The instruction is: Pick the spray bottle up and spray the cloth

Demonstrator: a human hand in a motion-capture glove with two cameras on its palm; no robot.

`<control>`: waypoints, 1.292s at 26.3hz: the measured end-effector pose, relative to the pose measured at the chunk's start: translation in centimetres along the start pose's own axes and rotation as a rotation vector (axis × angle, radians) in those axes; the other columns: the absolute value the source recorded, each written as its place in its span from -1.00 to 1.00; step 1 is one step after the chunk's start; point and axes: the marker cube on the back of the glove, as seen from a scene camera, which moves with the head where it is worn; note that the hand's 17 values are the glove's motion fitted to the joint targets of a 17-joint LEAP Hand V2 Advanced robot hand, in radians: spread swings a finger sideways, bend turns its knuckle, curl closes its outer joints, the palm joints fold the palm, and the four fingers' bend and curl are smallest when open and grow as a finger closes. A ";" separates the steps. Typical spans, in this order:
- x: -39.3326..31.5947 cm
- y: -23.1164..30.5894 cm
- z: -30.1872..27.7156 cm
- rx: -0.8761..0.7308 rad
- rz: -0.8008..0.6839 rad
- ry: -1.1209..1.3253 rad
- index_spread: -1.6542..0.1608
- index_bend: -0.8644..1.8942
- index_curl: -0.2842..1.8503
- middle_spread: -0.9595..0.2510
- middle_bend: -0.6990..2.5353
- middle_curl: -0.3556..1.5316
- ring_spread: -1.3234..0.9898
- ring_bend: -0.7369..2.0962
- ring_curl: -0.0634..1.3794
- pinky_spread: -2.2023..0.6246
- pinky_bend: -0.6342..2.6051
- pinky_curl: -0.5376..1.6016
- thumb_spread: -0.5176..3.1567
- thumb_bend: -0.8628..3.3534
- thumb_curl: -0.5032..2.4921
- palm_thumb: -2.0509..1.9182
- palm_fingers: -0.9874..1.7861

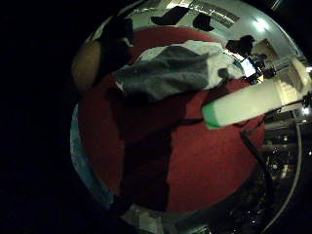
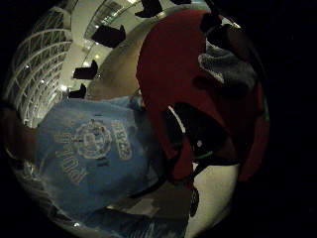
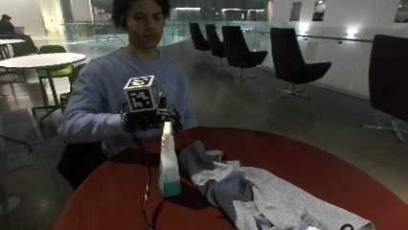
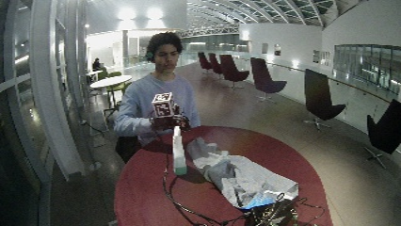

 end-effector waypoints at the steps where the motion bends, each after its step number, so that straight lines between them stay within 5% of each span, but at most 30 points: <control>1: -0.1 0.4 0.0 0.011 0.008 0.000 0.42 -0.26 -0.47 0.50 -0.35 -0.28 0.13 -0.24 -0.51 0.70 -0.50 -0.26 -0.09 -0.52 -0.51 0.33 0.24; 12: 2.0 3.8 -1.8 0.185 0.138 -0.039 0.41 -0.25 -0.45 0.45 -0.40 -0.26 0.13 -0.22 -0.48 0.69 -0.50 -0.25 -0.09 -0.56 -0.50 0.33 0.24; 21: 5.9 4.5 -3.4 0.519 0.319 -0.134 0.41 -0.25 -0.43 0.48 -0.50 -0.31 0.13 -0.20 -0.45 0.68 -0.46 -0.21 -0.09 -0.58 -0.49 0.34 0.20; 34: 14.7 3.2 -2.1 0.892 0.723 -0.725 0.41 -0.31 -0.47 0.55 -0.45 -0.31 0.14 -0.21 -0.45 0.68 -0.36 -0.16 -0.12 -0.60 -0.48 0.33 0.10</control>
